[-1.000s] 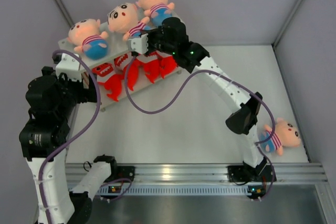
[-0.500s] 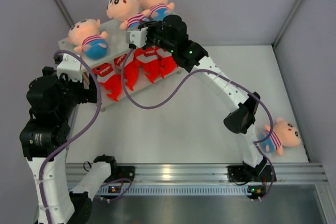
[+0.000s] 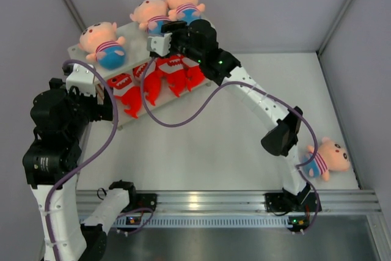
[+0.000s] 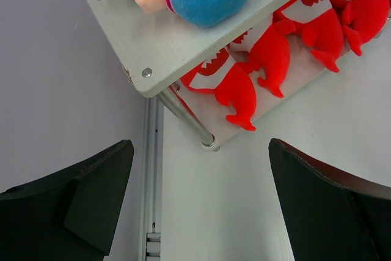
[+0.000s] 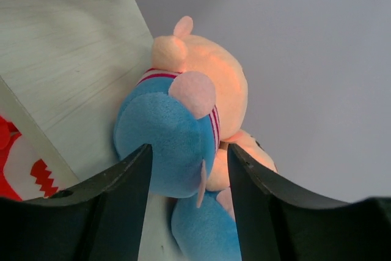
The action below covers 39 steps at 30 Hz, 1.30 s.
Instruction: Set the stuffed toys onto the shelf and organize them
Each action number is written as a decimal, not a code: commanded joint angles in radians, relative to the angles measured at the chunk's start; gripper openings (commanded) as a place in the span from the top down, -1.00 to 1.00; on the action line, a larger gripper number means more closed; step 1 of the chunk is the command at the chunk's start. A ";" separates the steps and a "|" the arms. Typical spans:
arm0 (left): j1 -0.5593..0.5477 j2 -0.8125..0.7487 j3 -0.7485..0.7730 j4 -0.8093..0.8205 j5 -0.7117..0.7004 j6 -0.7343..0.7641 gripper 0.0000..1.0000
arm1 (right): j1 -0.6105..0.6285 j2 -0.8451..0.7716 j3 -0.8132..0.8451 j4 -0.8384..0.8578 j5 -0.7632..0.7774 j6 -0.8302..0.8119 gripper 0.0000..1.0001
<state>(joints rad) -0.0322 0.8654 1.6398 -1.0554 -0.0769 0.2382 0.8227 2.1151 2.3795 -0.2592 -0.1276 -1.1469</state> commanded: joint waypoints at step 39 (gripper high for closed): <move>-0.199 -0.020 -0.024 0.015 0.089 -0.011 -0.96 | -0.724 -1.330 -1.583 -0.873 0.799 2.185 -0.99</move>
<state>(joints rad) -0.2157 0.8543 1.5997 -1.0561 0.0250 0.2161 0.1722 0.8024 0.8562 -1.1381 0.6037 0.8745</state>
